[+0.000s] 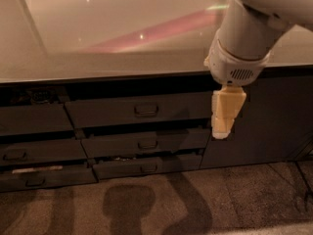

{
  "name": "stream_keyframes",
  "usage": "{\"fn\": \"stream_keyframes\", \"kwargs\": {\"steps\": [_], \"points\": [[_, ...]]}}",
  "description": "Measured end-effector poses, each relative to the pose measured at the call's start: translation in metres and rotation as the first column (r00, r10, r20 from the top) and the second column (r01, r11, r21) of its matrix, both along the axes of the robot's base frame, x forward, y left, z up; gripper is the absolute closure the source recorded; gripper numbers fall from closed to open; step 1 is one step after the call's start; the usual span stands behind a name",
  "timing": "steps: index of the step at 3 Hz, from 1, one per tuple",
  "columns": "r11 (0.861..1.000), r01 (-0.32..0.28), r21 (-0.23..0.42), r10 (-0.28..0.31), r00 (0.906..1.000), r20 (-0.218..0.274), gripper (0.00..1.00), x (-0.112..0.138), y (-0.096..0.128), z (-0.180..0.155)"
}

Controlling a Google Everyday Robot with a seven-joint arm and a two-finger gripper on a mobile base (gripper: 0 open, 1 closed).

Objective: Open top drawer

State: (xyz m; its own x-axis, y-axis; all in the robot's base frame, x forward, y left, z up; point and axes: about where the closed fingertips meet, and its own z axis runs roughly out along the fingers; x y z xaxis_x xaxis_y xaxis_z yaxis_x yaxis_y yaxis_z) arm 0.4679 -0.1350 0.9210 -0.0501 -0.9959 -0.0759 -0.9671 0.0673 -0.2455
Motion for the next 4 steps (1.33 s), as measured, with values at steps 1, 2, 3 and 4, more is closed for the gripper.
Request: {"fn": "stream_keyframes", "kwargs": {"steps": [1,2,3,4], "points": [[1.0,-0.013,0.015,0.013,0.9987,0.05,0.0,0.01,0.005,-0.001],[1.0,-0.013,0.015,0.013,0.9987,0.049,0.0,0.01,0.005,-0.001],[1.0,0.025,0.002,-0.025,0.9986,-0.046,0.0,0.032,-0.012,-0.052],[0.998,0.058,-0.003,-0.057,0.9868,-0.152,0.0,0.056,-0.031,-0.115]]}}
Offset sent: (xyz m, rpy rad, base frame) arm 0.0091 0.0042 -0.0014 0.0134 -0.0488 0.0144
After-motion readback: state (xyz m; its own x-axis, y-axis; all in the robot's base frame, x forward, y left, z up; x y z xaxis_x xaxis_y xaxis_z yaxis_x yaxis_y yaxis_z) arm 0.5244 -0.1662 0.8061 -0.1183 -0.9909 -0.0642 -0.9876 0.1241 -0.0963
